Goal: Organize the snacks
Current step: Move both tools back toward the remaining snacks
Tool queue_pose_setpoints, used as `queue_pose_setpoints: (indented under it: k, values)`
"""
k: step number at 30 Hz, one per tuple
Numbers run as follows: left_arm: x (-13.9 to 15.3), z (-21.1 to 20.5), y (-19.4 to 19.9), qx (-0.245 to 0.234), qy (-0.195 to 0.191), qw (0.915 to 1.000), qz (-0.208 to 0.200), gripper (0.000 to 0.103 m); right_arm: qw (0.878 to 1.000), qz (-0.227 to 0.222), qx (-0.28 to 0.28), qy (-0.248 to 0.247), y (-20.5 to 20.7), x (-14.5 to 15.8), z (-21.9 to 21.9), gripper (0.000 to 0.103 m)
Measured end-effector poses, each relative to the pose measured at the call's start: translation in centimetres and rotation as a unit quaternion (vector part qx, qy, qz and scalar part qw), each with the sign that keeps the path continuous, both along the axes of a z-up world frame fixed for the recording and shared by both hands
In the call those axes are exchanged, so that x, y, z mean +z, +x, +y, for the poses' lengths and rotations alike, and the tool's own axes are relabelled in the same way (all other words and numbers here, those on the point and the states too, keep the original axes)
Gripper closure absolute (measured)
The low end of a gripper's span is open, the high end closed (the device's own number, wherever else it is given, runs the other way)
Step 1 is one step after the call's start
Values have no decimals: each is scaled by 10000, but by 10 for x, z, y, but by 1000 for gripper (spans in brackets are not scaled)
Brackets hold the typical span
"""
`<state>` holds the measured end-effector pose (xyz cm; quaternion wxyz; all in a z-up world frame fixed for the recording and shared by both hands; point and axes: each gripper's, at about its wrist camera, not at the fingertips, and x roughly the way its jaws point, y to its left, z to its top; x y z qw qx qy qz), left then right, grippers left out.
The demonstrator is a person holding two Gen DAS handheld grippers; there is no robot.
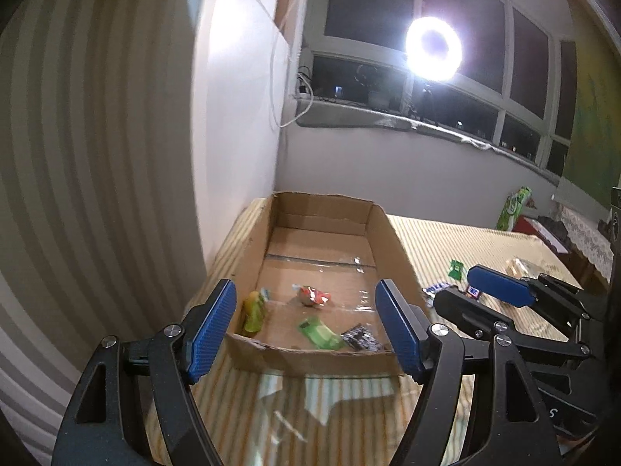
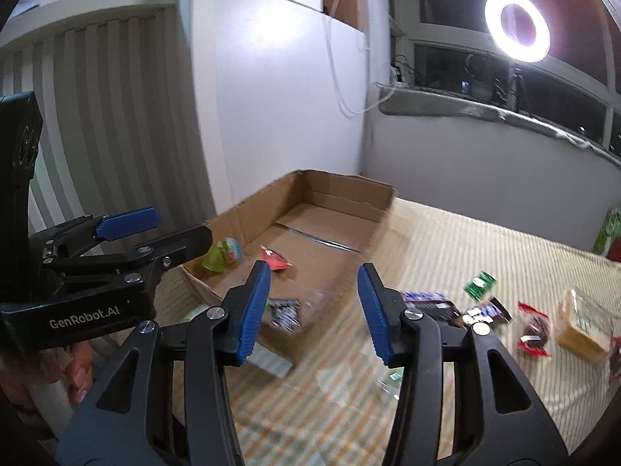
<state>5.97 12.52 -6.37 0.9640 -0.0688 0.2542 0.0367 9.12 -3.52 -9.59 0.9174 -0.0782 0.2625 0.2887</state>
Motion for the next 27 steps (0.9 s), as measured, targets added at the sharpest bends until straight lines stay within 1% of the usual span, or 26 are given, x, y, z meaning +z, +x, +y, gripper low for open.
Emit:
queue_pose_setpoints:
  k: [3,7,11,14,19,24,27]
  values:
    - [-2,-18,6,-137,106,9998,63,29,9996,74,-259,82,0,-5,-32,54]
    - [-7,-52,13,-442,241,9986,162,29,9972,185,-708,173,0,-14,-83,54]
    - [-12,-94,20,-870,381,9952,238,29,9916,344,-1226,209,-3,-23,-133,54]
    - [-17,-120,20,-1139,462,9920,287,29,9891,326,-1417,230,-9,-21,-153,54]
    - [-21,-139,15,-1380,536,9884,325,29,9889,268,-1444,212,-17,-15,-153,54]
    - [-24,-136,8,-1413,495,9880,383,29,9899,220,-1394,161,-21,-12,-147,54]
    - [-27,-134,7,-1432,465,9877,432,29,9896,271,-1409,109,-18,-17,-145,53]
